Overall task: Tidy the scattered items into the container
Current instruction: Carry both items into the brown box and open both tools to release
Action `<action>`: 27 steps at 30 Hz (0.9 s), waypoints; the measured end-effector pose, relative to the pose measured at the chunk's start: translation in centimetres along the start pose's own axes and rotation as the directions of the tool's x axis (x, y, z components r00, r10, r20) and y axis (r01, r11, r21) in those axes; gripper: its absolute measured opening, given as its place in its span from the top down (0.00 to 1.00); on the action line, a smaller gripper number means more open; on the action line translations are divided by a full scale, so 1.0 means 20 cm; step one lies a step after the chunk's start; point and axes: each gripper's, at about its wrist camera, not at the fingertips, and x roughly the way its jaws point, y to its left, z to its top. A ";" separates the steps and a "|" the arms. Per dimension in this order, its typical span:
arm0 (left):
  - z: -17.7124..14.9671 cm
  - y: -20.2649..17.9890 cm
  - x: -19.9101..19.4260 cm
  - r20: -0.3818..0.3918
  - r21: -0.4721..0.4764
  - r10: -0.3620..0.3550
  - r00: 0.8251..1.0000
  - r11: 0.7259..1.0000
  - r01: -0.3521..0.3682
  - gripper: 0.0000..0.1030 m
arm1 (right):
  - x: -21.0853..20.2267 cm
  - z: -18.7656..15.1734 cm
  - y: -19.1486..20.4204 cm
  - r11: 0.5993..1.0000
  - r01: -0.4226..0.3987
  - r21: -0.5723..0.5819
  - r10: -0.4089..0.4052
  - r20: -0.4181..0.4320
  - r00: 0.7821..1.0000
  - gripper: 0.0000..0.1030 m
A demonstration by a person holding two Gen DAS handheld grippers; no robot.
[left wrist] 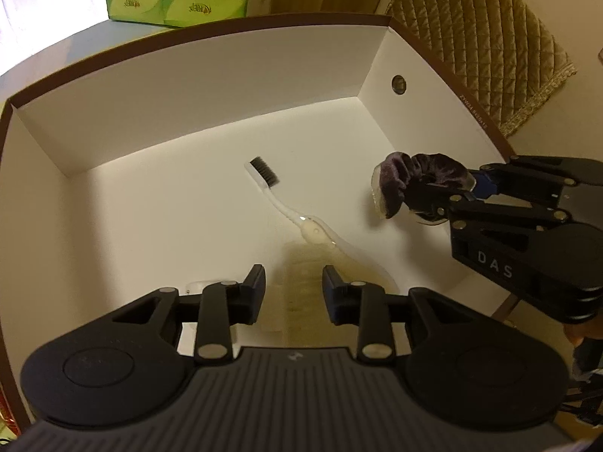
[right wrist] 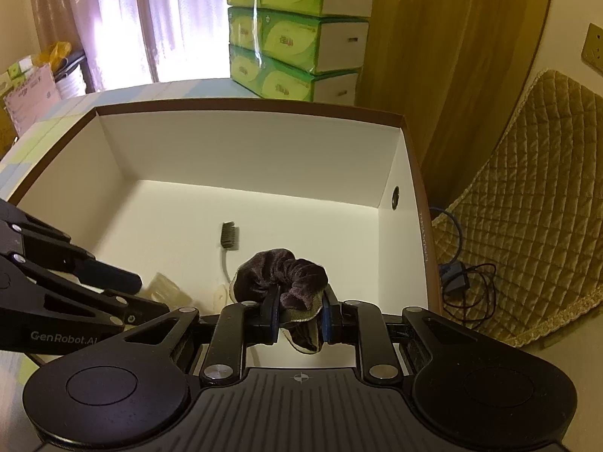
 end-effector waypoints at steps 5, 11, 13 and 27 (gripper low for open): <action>0.00 0.01 -0.02 0.006 -0.005 0.020 1.000 1.000 -0.020 0.68 | 0.00 -0.01 0.01 1.000 0.010 -0.014 -0.010 0.003 1.000 0.79; -0.01 0.03 -0.07 0.029 -0.009 0.049 0.998 0.999 -0.049 0.63 | -0.02 0.00 0.03 0.999 -0.018 -0.042 0.021 0.058 0.998 0.16; -0.01 0.04 -0.10 0.043 -0.012 0.062 0.997 0.998 -0.062 0.61 | -0.06 0.00 0.07 0.998 0.017 -0.060 -0.008 0.144 0.990 0.12; -0.06 0.07 -0.29 0.111 -0.022 0.137 0.984 0.991 -0.136 0.27 | -0.15 -0.04 0.09 0.993 0.012 -0.115 0.006 0.148 0.989 0.00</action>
